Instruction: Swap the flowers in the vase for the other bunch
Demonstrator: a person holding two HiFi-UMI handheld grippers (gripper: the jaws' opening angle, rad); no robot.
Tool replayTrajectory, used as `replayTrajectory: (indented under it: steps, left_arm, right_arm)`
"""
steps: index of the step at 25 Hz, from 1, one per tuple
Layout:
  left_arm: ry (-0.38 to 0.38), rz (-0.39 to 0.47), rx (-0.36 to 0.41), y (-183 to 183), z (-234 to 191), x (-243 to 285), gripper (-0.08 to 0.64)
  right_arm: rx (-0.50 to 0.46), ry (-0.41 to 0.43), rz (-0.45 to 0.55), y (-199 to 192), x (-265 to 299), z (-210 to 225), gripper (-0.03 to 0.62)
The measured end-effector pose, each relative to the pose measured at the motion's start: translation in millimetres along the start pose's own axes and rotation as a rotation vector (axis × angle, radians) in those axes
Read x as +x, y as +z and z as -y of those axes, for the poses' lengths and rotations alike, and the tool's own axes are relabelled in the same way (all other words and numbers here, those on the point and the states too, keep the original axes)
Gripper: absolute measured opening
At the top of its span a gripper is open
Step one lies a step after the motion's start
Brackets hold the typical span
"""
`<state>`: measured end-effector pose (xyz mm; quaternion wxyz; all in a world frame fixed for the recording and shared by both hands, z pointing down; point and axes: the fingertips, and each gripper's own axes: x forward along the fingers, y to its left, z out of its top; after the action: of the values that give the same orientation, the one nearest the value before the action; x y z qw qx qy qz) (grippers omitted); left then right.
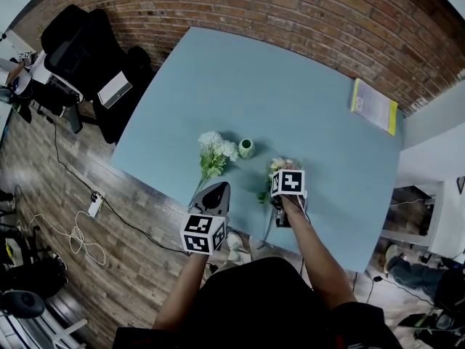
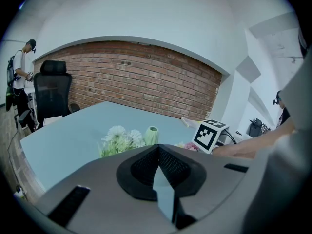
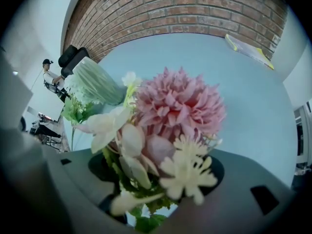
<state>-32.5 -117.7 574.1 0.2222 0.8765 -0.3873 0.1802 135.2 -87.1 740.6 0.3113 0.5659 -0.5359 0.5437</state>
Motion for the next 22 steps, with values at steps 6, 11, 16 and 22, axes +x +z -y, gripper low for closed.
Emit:
replayTrajectory:
  steps: [6,11,16,22]
  left_arm:
    - [0.008,0.003,-0.002,2.4,-1.4,-2.9,0.008]
    - [0.013,0.011,0.001,2.8,-0.8,-6.2,0.008]
    - [0.009,0.024,-0.007,4.6,0.7,-9.5,0.008]
    - [0.012,0.046,-0.004,10.8,1.9,-12.8,0.008]
  right_arm:
    - [0.004,0.007,0.014,2.2,-4.4,-1.8,0.328]
    - [-0.006,0.03,0.038,4.6,-8.7,-5.9,0.324]
    - [-0.037,0.066,0.081,11.5,-17.3,-13.9,0.324]
    - [-0.095,0.081,0.154,26.9,-36.7,-23.1,0.324]
